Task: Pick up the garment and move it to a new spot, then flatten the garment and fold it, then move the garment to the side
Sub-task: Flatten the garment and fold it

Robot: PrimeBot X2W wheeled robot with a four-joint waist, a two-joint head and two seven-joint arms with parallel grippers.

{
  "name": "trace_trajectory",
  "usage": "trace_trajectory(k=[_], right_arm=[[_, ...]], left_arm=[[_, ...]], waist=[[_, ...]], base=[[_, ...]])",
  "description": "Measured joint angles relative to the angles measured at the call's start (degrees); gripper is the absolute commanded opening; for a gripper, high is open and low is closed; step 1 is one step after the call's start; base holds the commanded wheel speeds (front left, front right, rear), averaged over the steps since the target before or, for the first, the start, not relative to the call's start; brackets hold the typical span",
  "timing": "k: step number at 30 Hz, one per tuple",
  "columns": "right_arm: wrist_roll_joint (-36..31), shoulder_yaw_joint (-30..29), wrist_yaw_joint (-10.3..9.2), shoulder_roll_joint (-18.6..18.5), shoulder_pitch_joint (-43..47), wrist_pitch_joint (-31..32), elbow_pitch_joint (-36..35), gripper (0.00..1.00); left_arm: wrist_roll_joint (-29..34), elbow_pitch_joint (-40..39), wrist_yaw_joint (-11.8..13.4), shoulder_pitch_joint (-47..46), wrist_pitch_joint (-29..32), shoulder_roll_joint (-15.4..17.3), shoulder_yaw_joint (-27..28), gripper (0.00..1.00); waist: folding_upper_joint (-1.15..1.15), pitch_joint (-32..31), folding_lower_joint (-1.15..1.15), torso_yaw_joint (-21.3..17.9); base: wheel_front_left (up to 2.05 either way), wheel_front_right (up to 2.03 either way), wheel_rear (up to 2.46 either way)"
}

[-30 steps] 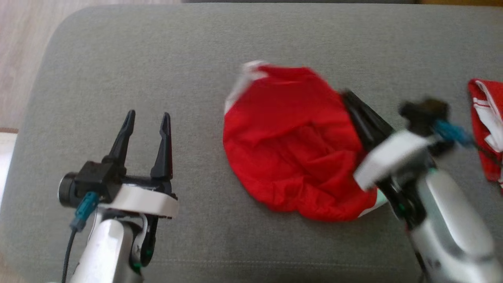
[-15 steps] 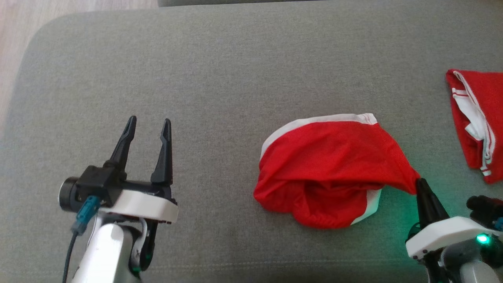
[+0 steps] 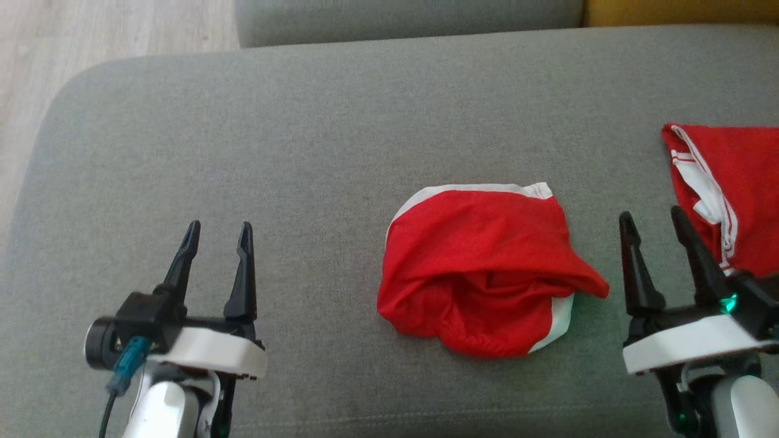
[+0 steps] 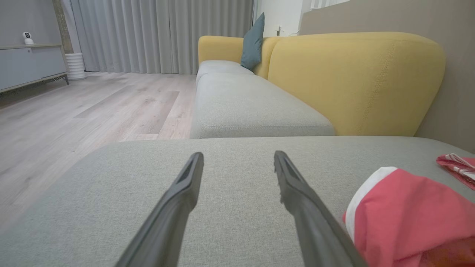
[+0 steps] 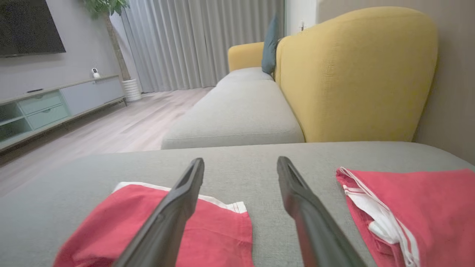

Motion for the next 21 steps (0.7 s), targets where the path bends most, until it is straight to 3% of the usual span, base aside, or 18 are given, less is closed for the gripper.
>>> trace_trajectory(k=[16, 21], right_arm=[[0.05, 1.30, 0.00, 0.21, 1.62, 3.16, -3.67, 1.00], [0.13, 1.85, 0.00, 0.15, 1.44, 3.76, -3.99, 1.00]], left_arm=[[-0.42, 0.00, 0.73, 1.73, 1.00, 0.24, -1.63, 1.00], [-0.44, 1.94, -2.97, 0.27, 6.43, -1.52, -9.15, 1.00]], waist=[[0.00, -0.75, 0.00, 0.38], [0.00, 0.68, 0.00, -0.08]], base=[[0.00, 0.00, 0.00], [0.00, 0.00, 0.00]])
